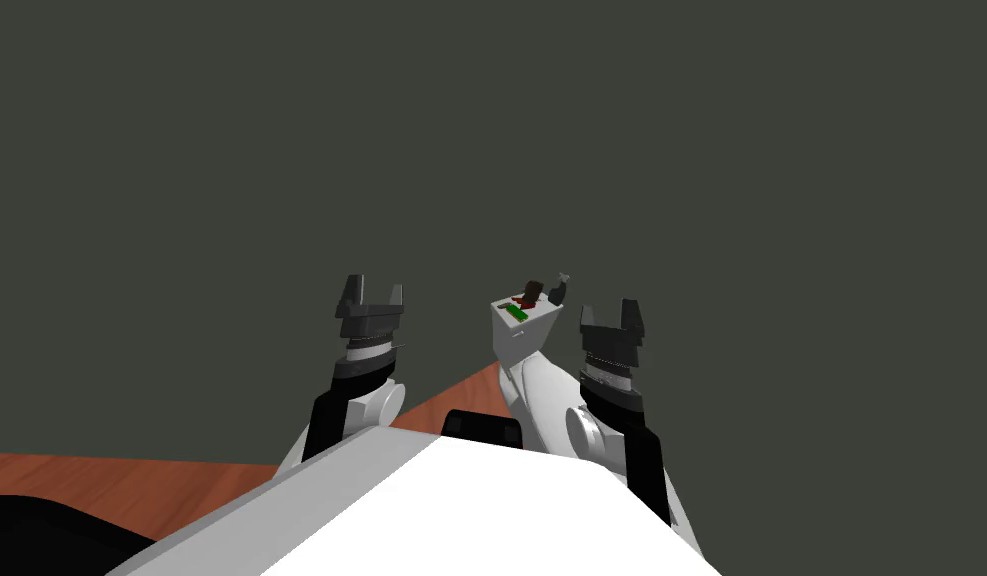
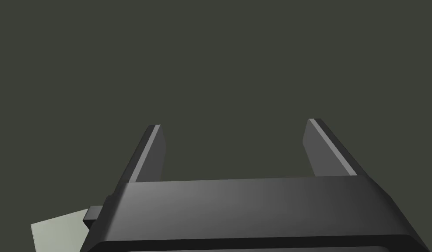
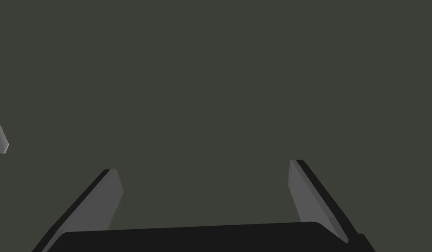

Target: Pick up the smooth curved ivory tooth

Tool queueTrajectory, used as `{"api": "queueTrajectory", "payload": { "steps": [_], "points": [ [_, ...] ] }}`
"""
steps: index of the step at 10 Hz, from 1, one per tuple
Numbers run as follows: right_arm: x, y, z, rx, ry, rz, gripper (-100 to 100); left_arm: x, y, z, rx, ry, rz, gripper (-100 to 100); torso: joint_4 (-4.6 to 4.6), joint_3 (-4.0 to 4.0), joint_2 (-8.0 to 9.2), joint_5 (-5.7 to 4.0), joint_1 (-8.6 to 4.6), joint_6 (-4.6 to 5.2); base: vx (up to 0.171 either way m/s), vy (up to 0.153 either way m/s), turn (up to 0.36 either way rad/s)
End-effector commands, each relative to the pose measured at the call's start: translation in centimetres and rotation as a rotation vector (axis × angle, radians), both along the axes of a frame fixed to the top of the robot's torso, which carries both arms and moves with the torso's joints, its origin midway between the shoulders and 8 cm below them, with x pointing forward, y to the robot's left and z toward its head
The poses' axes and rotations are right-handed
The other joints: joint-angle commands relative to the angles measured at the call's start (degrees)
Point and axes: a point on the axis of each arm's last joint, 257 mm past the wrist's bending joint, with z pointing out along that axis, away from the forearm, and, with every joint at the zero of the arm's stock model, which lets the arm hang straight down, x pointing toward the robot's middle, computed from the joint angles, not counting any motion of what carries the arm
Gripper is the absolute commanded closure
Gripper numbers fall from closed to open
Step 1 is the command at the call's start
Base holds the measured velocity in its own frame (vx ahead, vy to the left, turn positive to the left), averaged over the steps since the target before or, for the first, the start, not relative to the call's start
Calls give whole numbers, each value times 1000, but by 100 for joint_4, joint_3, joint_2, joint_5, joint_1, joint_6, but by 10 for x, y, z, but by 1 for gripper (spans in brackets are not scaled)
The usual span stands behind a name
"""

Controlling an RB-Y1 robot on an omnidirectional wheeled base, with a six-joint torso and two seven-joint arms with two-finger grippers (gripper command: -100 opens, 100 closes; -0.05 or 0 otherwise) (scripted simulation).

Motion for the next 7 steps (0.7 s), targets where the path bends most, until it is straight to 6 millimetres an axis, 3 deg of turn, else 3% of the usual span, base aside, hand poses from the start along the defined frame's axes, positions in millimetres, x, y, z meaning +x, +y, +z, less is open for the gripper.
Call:
{"api": "queueTrajectory", "payload": {
  "steps": [1,4,7],
  "points": [
    [0,-1,-3,-42,9,-8,-100,0,0,0,0,0,0,0,0,0,0,0,0,0,-7,18,125],
    [-2,-10,-15,-167,38,-58,-100,0,0,0,0,0,0,0,1,2,4,3,12,-2,-11,41,228],
    [-7,-30,-34,-334,81,-146,-100,0,0,0,0,0,0,0,0,1,1,6,23,-3,-3,71,364]
  ]
}}
